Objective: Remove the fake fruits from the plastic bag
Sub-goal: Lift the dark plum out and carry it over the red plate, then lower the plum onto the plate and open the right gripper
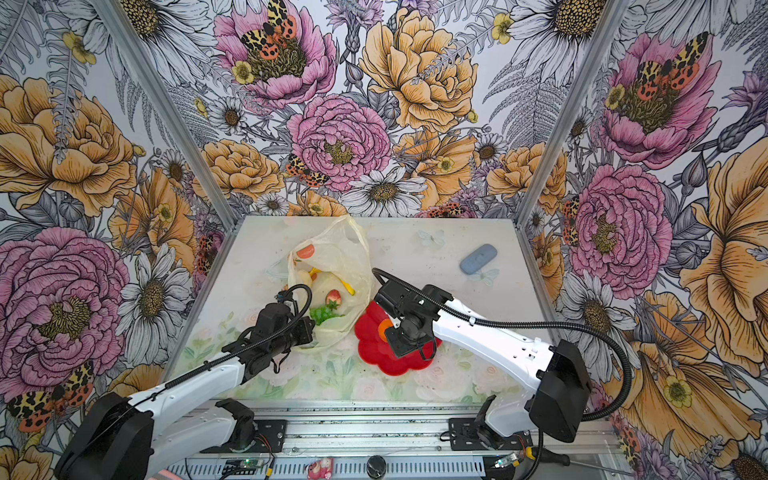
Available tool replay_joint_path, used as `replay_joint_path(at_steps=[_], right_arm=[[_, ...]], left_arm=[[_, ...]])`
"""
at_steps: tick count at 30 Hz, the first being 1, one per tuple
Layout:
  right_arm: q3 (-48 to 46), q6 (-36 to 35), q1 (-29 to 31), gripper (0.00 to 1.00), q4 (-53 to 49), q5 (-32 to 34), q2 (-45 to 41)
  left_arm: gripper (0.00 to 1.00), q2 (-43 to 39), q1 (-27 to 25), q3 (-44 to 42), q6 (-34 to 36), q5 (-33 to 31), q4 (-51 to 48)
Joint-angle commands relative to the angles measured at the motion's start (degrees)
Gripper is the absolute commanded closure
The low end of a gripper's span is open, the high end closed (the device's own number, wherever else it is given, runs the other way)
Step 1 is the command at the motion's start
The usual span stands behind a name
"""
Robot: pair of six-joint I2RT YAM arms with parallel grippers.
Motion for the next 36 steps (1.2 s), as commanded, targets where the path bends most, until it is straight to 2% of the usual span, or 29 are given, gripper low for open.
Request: replay_joint_path(at_steps=[1, 23, 27, 30, 32, 36], right_arm=[[-1.20, -1.43, -0.36, 1.00, -0.90, -2.87, 1.26], [0.17, -5.40, -7.12, 1.00, 2.94, -8.61, 11.32], [0.92, -5.12, -7.72, 0.94, 3.52, -7.64, 12.46], [1.01, -4.47, -8.88, 0.84, 3.82, -6.35, 12.28], [0.88, -4.07, -9.63, 0.80, 3.87, -5.39, 11.82], [0.27, -3.34, -10.99, 0.79, 4.21, -3.61, 10.71]], left_arm=[[1.00, 0.16, -0.30, 1.08, 1.04, -1.54, 0.04], [1.00, 0.33, -0.13, 1.19, 1.14, -1.59, 0.04], [1.00, 0.45, -0.08, 1.25, 1.19, -1.69, 0.09], [1.00, 0.40, -0.10, 1.19, 1.15, -1.70, 0.00], [1.00, 0.43, -0.04, 1.18, 1.18, -1.77, -0.02], [1.00, 0.51, -0.02, 1.24, 1.14, -1.68, 0.10]])
